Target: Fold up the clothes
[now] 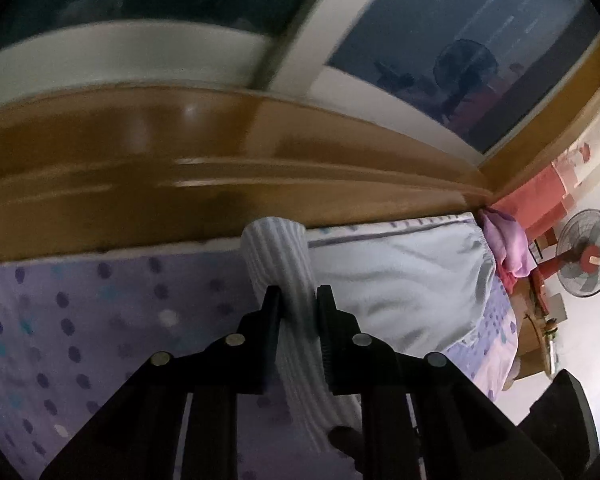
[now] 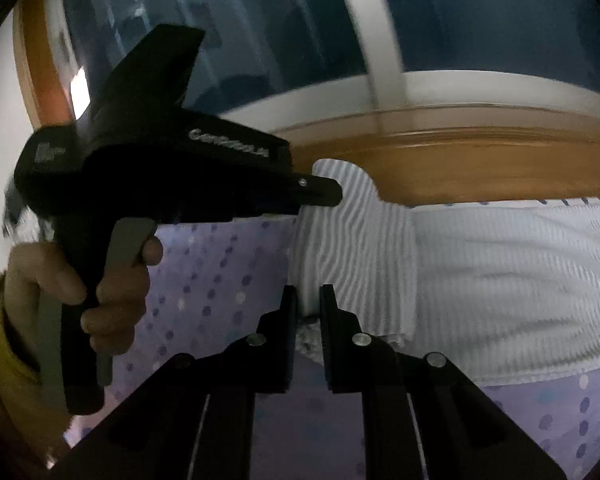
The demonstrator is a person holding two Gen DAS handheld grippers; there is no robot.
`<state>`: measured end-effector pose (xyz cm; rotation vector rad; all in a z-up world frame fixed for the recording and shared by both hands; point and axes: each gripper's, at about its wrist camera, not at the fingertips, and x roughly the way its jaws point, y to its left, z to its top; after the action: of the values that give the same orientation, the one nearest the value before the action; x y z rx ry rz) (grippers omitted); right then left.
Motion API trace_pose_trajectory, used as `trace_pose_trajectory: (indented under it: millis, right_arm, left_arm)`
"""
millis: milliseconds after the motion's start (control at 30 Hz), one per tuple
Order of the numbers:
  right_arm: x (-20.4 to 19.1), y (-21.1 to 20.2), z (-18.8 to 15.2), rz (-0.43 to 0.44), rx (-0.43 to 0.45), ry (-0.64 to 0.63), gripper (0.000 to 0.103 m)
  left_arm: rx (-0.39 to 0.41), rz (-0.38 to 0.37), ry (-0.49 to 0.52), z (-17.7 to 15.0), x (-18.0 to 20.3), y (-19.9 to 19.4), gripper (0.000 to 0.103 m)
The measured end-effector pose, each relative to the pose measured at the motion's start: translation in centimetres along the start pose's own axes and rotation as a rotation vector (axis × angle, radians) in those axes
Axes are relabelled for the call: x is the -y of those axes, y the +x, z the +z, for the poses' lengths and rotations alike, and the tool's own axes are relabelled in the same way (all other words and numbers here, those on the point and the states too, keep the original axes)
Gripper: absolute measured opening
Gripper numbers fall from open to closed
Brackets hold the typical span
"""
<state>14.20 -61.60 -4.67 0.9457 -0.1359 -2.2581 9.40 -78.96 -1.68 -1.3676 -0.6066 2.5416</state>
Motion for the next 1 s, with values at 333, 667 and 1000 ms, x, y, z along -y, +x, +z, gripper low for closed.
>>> trace_pose_trajectory:
  millis: [333,667,1000]
  right_arm:
    - [8.1,-3.5,0.1,-0.010,0.036,0.192,0.010]
    - [14.8,-4.0,-2.1,-0.113,-0.053,0.285,0.014]
    - [12.4,-3.9,0.8,-0.030,-0.050,0.084,0.015]
  left_arm:
    - [-0.029,0.037,0.097,0.2,8.2,4.4,0.018]
    - [-0.061,0.093,0.085,-0.9,10.0,5.8,0.018]
    - [-0.091,0.189,0.008,-4.6,6.7,5.9,0.018]
